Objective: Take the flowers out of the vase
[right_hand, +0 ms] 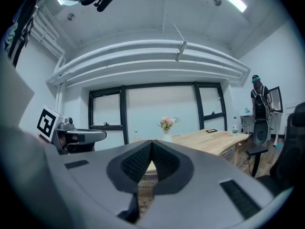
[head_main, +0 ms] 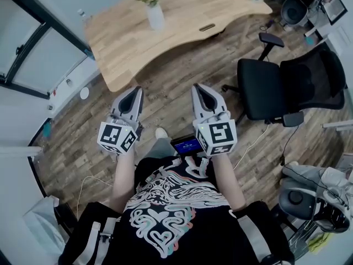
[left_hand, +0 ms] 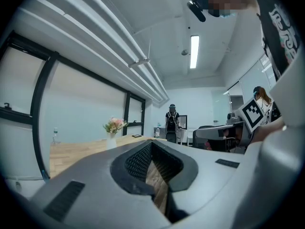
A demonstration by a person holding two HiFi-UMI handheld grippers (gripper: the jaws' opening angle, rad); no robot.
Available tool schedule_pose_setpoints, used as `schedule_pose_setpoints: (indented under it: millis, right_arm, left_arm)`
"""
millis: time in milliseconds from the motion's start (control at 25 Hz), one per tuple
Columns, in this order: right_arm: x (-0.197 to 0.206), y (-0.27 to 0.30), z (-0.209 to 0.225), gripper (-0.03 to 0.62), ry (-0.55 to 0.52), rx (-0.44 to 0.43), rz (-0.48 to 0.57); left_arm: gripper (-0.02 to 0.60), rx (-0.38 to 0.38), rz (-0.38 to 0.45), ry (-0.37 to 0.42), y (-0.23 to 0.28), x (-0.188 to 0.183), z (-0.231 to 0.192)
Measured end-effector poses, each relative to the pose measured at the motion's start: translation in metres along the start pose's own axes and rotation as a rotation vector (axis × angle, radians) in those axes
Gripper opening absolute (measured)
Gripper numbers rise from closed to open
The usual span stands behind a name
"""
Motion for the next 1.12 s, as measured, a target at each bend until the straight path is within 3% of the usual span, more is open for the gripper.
schedule_pose_setpoints:
  millis: [520,800,1120]
  right_arm:
    - [0.008,0.039,0.025,0.005,-0.003,0.022,-0.024]
    - [0.006,0.113,0.047,0.005,-0.036,-0.02,-0.008]
    - [0.002,0.218,0.082,0.005,-0.05,0.005,-0.027]
  left_arm:
    - [0.003,-0.016,-0.009,0.021,0.041,0.011,-0.028]
    - [0.003,-0.045,-0.001,0.013,0.098,0.015,-0.086]
    - [0.003,-0.041,-0.035,0.03,0.177,0.018,-0.166]
Point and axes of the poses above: the fingertips, and each gripper's own axes: y forward along the fingers, z to its right, x out of its underside, the point moved 3 cm from there along -y, backward along the fingers, and after that the axes turned 3 degrees about z, right-handed, at the moved point
